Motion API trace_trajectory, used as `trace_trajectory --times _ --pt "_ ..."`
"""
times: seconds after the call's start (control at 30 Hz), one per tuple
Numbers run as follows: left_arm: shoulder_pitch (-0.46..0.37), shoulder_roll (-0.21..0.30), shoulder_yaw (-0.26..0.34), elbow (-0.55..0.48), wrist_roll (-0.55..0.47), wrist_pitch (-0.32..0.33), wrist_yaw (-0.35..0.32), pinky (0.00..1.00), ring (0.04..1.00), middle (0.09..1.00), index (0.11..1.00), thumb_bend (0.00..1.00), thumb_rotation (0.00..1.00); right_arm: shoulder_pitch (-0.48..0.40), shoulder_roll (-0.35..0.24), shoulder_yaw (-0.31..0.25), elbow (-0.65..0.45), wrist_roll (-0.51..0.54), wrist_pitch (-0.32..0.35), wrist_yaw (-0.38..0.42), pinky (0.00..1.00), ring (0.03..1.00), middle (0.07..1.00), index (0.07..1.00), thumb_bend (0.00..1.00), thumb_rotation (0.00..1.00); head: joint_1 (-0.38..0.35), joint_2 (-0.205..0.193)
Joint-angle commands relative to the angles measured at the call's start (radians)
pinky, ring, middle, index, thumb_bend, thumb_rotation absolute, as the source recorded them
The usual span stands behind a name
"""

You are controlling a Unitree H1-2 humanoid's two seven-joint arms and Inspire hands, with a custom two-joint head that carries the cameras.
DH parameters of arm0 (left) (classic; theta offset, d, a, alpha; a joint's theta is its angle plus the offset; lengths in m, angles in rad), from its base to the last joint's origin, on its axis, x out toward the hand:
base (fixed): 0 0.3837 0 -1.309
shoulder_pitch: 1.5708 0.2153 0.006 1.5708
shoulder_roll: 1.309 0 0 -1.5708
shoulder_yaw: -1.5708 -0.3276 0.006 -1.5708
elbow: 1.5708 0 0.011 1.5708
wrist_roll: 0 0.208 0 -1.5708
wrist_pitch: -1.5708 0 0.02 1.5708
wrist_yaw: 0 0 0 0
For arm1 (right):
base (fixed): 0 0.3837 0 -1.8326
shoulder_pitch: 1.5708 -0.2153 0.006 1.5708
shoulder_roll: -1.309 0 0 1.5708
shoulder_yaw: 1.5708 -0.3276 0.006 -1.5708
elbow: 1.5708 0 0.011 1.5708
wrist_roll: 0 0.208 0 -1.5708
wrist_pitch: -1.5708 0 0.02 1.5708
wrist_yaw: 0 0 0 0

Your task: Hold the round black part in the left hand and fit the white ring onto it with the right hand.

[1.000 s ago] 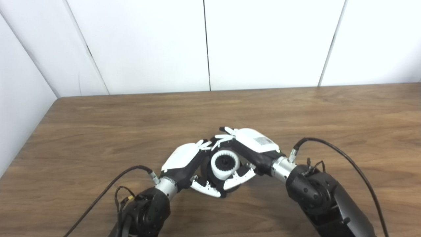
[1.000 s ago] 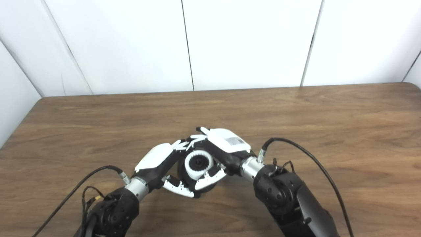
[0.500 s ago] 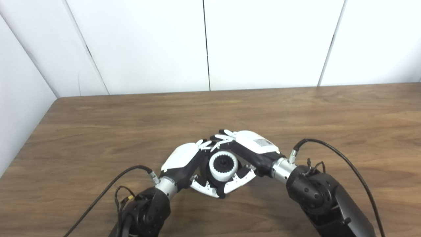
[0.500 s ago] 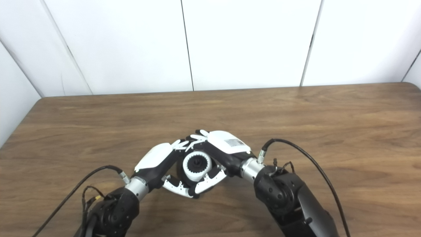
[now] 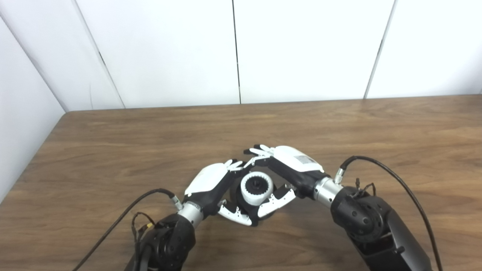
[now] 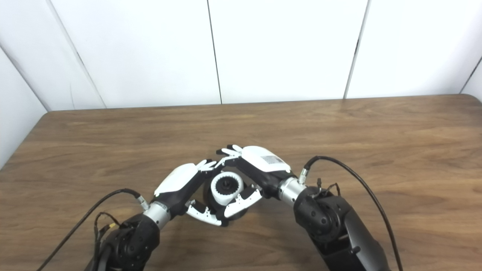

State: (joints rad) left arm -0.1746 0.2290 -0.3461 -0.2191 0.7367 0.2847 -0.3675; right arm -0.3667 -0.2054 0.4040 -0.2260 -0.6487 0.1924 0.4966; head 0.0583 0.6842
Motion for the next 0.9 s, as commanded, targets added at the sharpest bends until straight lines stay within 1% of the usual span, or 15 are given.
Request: trace_trajectory --times 0.0,0.07,0.2,0.3,0.37,0.43,0.47,0.53,0.63,0.73,0.87 --pt "-0.032 0.009 0.010 -0.021 0.009 -0.013 0.023 0.94 1.000 0.950 0.745 0.92 0.24 -0.025 0.014 -0.027 -0.014 0.030 0.001 -0.028 1.00 1.000 0.950 0.851 0.98 0.46 0.001 0.001" --pt "-0.031 0.009 0.012 -0.022 0.008 -0.011 0.022 0.95 1.000 0.952 0.745 0.92 0.26 -0.022 0.018 -0.046 -0.021 0.053 0.008 -0.030 1.00 1.000 0.945 0.850 0.98 0.48 0.000 0.001" --pt "-0.032 0.009 0.008 -0.027 0.017 -0.007 0.018 0.95 1.000 0.952 0.741 0.92 0.27 -0.008 0.036 -0.097 -0.042 0.113 0.044 -0.042 0.99 0.989 0.939 0.863 1.00 0.49 0.000 0.002" --pt "-0.032 0.010 0.007 -0.027 0.020 -0.009 0.019 0.95 1.000 0.951 0.741 0.92 0.28 0.003 0.038 -0.137 -0.050 0.171 0.058 -0.047 0.91 0.965 0.939 0.881 1.00 0.52 0.001 0.002" --pt "-0.030 0.011 0.008 -0.027 0.019 -0.008 0.017 0.95 1.000 0.952 0.742 0.92 0.28 0.016 0.043 -0.173 -0.056 0.223 0.081 -0.051 0.89 0.959 0.944 0.892 1.00 0.55 0.002 0.001" --pt "-0.029 0.012 0.008 -0.028 0.020 -0.006 0.015 0.95 1.000 0.953 0.748 0.92 0.28 0.029 0.053 -0.210 -0.059 0.278 0.102 -0.059 0.91 0.959 0.944 0.897 1.00 0.57 0.002 0.002" --pt "-0.029 0.013 0.008 -0.029 0.020 -0.006 0.014 0.95 1.000 0.954 0.752 0.92 0.28 0.034 0.059 -0.228 -0.058 0.306 0.112 -0.064 0.95 0.966 0.946 0.900 1.00 0.57 0.002 0.002" --pt "-0.028 0.014 0.009 -0.032 0.019 -0.002 0.011 0.94 1.000 0.954 0.763 0.92 0.28 0.044 0.065 -0.256 -0.053 0.353 0.117 -0.073 0.98 0.974 0.954 0.908 0.97 0.55 0.002 0.002" --pt "-0.025 0.016 0.013 -0.039 0.012 0.006 0.002 0.95 1.000 0.957 0.779 0.92 0.27 0.061 0.066 -0.293 -0.052 0.417 0.133 -0.081 0.97 0.986 0.968 0.909 0.96 0.54 0.003 0.002" --pt "-0.025 0.020 0.014 -0.043 0.010 0.012 -0.003 0.95 1.000 0.955 0.794 0.93 0.27 0.079 0.063 -0.323 -0.055 0.455 0.156 -0.100 0.97 0.984 0.959 0.896 0.97 0.58 0.003 0.002" --pt "-0.022 0.027 0.018 -0.053 0.005 0.026 -0.019 0.94 1.000 0.957 0.814 0.94 0.28 0.102 0.060 -0.355 -0.051 0.513 0.149 -0.126 0.99 0.981 0.952 0.881 0.97 0.61 0.002 0.001"
